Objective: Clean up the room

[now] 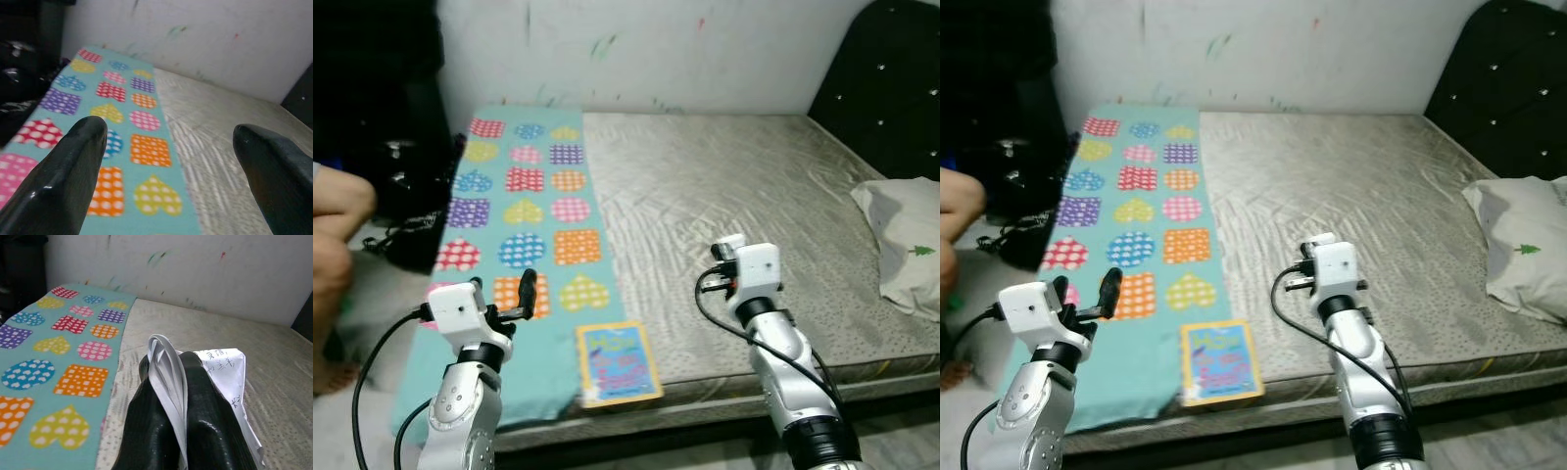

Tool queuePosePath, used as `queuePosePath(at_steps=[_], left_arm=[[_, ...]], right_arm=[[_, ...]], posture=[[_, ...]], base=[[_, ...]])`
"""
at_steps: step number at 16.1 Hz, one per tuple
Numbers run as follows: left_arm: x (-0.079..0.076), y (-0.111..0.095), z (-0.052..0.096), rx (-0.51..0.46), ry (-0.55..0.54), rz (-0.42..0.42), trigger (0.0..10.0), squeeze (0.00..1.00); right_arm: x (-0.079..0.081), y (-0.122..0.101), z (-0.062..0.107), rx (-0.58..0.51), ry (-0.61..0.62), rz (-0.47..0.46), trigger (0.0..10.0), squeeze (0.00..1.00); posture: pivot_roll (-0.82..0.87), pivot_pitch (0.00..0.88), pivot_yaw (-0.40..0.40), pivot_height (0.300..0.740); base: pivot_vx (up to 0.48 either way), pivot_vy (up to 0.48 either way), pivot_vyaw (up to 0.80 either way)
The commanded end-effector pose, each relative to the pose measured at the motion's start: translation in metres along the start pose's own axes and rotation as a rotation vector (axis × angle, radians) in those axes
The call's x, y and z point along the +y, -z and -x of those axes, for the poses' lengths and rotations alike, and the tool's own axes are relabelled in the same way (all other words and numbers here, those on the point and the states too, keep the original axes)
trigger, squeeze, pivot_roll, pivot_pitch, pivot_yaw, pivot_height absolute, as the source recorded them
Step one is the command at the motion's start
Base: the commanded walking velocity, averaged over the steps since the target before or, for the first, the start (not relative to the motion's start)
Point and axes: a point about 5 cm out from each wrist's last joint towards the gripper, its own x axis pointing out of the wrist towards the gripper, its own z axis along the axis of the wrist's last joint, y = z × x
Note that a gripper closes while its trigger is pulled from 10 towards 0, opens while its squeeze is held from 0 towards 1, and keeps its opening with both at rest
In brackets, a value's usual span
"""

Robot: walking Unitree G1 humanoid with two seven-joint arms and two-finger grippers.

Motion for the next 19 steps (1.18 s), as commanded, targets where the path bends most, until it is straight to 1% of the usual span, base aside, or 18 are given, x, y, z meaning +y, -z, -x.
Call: queuePosePath(at_steps=[1, 7, 12, 14, 15, 16, 19], left_arm=[[0.005, -0.002, 0.001, 0.002, -0.012, -0.012, 10.0, 0.0], [0.006, -0.003, -0.001, -0.002, -0.017, -0.018, 10.0, 0.0], [0.01, -0.013, -0.005, -0.054, -0.056, -0.062, 10.0, 0.0], [0.011, -0.013, -0.003, -0.062, -0.092, -0.056, 10.0, 0.0], [0.009, -0.011, -0.002, -0.059, -0.092, -0.051, 10.0, 0.0], [0.008, -0.011, -0.004, -0.058, -0.092, -0.049, 10.0, 0.0], [0.014, -0.015, -0.008, -0.066, -0.096, -0.056, 10.0, 0.0]], right_arm=[[0.006, -0.005, -0.003, -0.021, -0.015, -0.012, 10.0, 0.0], [0.008, -0.007, -0.005, -0.031, -0.02, -0.005, 10.0, 0.0], [0.011, -0.013, -0.011, -0.056, -0.039, 0.034, 10.0, 0.0], [0.012, -0.015, -0.013, -0.061, -0.05, 0.047, 10.0, 0.0], [0.013, -0.016, -0.015, -0.068, -0.066, 0.063, 10.0, 0.0], [0.014, -0.017, -0.016, -0.07, -0.072, 0.07, 10.0, 0.0], [0.017, -0.02, -0.02, -0.084, -0.083, 0.088, 10.0, 0.0]], posture=[[0.01, 0.0, -0.081, 0.74], [0.01, 0.0, -0.079, 0.74], [0.02, 0.0, -0.08, 0.74], [0.02, 0.0, -0.089, 0.74], [0.02, 0.0, -0.096, 0.74], [0.02, 0.0, -0.098, 0.74], [0.03, 0.0, -0.095, 0.74]], base=[[0.0, 0.48, 0.0], [0.0, 0.48, 0.0], [0.0, 0.0, 0.0], [0.0, 0.0, 0.67], [0.0, 0.0, 0.8], [0.0, 0.0, 0.8], [0.0, 0.0, 0.8]])
